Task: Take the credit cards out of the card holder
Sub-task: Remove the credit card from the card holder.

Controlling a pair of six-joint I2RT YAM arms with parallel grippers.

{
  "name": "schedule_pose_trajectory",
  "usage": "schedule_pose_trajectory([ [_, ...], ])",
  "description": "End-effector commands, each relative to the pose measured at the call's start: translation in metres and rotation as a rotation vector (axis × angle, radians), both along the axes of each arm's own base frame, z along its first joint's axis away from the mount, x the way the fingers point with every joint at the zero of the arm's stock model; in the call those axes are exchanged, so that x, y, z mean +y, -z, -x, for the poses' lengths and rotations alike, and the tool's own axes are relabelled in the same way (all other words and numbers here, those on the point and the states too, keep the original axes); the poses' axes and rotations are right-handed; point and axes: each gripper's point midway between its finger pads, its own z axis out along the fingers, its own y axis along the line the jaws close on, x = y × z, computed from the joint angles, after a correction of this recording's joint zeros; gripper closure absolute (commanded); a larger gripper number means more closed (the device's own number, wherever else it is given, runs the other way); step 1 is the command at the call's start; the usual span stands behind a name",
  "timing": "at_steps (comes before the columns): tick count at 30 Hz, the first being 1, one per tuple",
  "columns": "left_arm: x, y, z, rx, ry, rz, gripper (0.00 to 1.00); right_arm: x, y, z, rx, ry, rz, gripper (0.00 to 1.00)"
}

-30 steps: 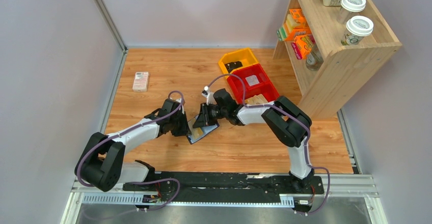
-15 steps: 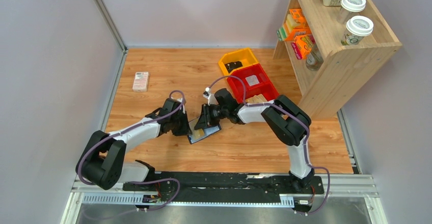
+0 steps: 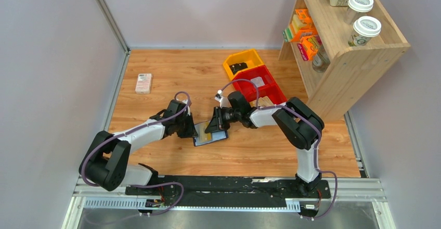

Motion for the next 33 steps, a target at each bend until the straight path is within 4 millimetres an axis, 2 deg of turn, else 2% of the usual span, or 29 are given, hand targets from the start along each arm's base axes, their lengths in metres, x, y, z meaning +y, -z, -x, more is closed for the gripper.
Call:
schedule_pose_trajectory([
  [1, 0.029, 0.038, 0.033, 0.127, 0.01, -0.154, 0.87, 0.005, -0.038, -0.003, -0.073, -0.028, -0.109, 0.85],
  [11, 0.029, 0.038, 0.033, 0.126, 0.008, -0.156, 0.87, -0.017, -0.035, -0.014, -0.087, 0.028, -0.066, 0.96],
  [16, 0.03, 0.037, 0.032, 0.121, 0.008, -0.16, 0.87, -0.035, -0.025, -0.018, -0.09, 0.069, 0.003, 1.0],
  [20, 0.028, 0.033, 0.028, 0.101, 0.018, -0.156, 0.87, -0.05, -0.01, -0.021, -0.083, 0.126, 0.103, 1.0],
  [23, 0.026, 0.024, 0.022, 0.068, 0.023, -0.144, 0.85, -0.062, 0.003, -0.023, -0.071, 0.174, 0.181, 1.0],
  [27, 0.025, 0.008, 0.013, 0.02, 0.022, -0.142, 0.79, -0.068, 0.009, -0.022, -0.049, 0.201, 0.22, 1.0],
  [30, 0.021, -0.007, 0.004, -0.019, 0.015, -0.125, 0.71, -0.07, 0.004, -0.022, -0.048, 0.226, 0.216, 1.0],
  [33, 0.019, -0.028, -0.003, -0.07, -0.005, -0.1, 0.61, -0.071, -0.012, -0.026, -0.074, 0.266, 0.191, 1.0],
])
